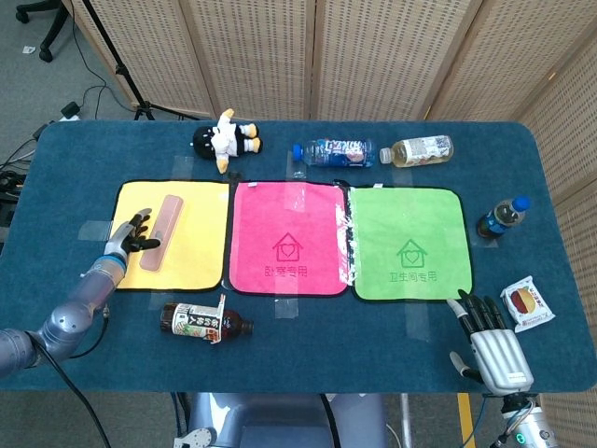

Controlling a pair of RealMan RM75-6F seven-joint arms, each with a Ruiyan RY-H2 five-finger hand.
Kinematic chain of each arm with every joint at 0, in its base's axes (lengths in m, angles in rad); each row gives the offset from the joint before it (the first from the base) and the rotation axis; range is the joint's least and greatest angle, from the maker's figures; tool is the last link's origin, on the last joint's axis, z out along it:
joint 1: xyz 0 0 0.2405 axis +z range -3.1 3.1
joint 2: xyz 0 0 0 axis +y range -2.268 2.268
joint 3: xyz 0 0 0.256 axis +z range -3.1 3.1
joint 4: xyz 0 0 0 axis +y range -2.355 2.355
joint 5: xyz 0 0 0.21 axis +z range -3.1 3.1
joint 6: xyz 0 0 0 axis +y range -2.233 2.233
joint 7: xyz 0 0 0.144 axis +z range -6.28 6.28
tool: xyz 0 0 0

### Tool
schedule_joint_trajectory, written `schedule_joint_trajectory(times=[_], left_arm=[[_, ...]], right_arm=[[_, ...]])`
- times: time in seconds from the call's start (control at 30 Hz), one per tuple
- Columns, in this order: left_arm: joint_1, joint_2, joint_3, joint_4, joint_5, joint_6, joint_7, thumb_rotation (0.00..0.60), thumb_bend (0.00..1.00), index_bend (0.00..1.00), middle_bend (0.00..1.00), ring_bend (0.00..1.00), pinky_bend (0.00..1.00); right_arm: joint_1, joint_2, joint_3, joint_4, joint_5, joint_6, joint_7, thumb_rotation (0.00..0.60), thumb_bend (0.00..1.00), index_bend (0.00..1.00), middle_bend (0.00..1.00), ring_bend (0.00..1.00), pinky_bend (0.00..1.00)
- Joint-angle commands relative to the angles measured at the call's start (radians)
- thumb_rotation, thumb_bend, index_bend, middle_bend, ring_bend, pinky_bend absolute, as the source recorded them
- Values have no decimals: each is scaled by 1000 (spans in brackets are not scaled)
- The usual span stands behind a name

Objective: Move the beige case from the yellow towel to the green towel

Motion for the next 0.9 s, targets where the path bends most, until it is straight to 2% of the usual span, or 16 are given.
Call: schedule_joint_trajectory(times=[0.03,0.5,0.9], left_arm=[[7,-11,-13,2,12,7,-3,600,582,0,0,0,21],[30,-58,-59,-1,100,37,6,600,580,0,0,0,21],[25,-86,-84,-35,111,44,16,600,579,0,0,0,21]], right_arm=[[-1,1,0,-1,-1,2,2,600,347,69,0,0,0],[1,-1,-4,-1,-4,3,-3,600,348,69,0,0,0],[1,-1,-5,0,-4,3,-2,600,345,69,0,0,0]])
